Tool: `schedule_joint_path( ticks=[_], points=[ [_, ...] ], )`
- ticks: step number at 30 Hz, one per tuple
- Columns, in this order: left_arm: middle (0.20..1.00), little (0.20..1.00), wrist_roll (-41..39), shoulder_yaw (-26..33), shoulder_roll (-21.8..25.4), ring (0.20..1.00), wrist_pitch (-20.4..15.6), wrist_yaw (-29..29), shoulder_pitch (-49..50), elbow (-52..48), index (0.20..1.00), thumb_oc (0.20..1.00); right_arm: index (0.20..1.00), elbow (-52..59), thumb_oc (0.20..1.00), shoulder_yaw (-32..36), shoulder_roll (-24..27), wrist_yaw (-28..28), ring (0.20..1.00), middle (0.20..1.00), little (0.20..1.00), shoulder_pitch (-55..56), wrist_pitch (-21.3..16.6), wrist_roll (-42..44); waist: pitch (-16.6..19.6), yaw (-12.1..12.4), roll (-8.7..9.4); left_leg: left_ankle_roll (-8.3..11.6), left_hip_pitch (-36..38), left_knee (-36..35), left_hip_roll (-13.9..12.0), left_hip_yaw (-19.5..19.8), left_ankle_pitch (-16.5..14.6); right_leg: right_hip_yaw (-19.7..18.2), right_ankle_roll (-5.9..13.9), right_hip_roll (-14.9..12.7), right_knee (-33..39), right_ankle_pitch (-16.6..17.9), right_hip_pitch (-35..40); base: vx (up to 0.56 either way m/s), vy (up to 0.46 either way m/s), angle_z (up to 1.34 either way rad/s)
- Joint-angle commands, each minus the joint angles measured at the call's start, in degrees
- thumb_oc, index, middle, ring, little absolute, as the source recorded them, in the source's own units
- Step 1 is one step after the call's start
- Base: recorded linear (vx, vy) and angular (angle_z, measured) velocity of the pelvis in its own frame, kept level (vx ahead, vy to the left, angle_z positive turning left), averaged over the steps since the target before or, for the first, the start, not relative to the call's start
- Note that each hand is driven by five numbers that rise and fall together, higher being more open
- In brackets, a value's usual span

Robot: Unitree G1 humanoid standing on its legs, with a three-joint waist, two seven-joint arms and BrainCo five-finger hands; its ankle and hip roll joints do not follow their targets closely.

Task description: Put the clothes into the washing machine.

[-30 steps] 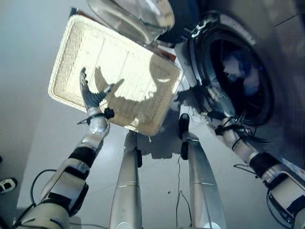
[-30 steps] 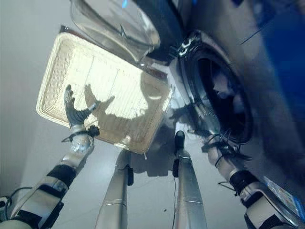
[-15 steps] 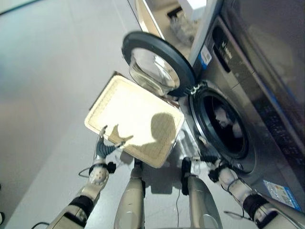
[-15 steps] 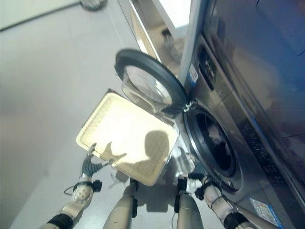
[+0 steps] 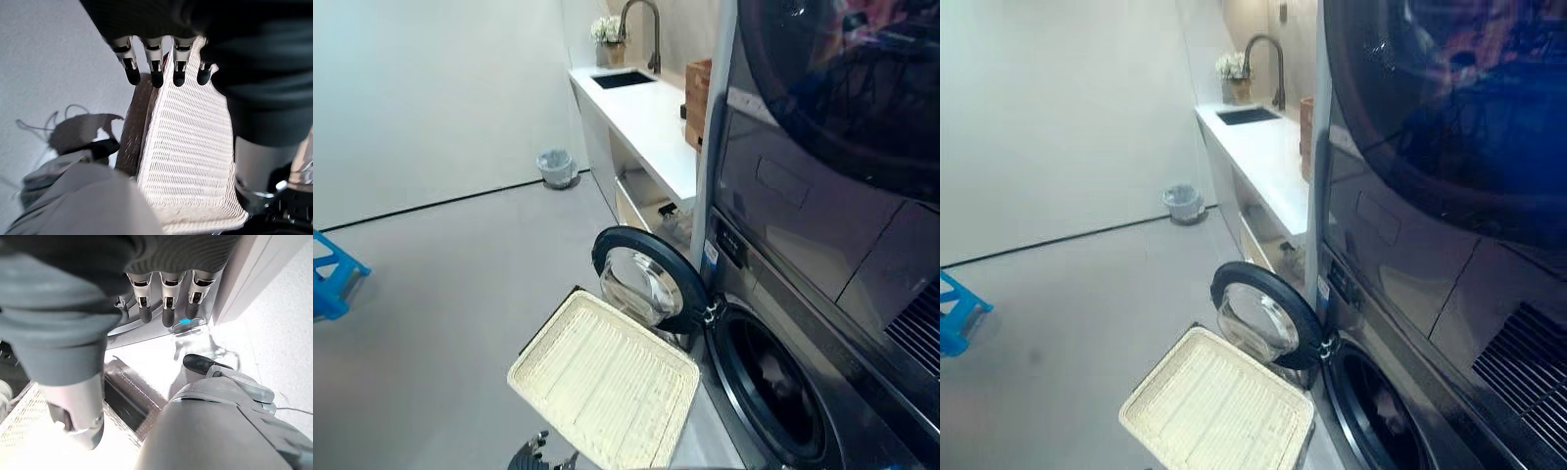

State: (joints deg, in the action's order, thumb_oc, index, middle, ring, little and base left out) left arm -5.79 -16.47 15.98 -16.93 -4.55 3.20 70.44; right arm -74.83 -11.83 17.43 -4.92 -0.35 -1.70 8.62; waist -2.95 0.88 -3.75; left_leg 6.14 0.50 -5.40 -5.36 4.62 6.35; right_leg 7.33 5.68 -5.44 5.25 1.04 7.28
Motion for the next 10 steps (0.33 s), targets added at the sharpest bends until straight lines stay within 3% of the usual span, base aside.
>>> schedule_joint_path(
  ticks=[1, 10],
  points=[
    [1.000, 1.000, -1.47, 2.70, 1.12, 1.000, 0.20, -3.41, -4.58, 0.91, 1.000, 1.000, 1.000, -2.33, 1.000, 1.98, -1.80, -0.89, 1.000, 1.000, 1.000, -3.21, 1.58, -0.78, -1.89, 1.06, 3.16, -1.49, 4.92, 0.40, 4.08, -5.14, -5.15, -0.59, 2.29, -1.94, -1.80, 1.78, -1.86, 0.00, 0.000, 0.00],
    [1.000, 1.000, -1.68, 2.50, 0.58, 1.000, 2.62, -4.58, -4.47, 1.25, 1.000, 1.000, 1.000, -3.72, 1.000, 1.87, -1.87, -1.05, 1.000, 1.000, 1.000, -2.73, 2.99, -2.70, -0.93, 0.53, 2.99, -1.53, 5.95, 0.40, 3.37, -6.77, -5.84, -1.10, 2.12, -2.14, -1.38, 1.44, -1.11, 0.00, 0.008, -0.03]
  ],
)
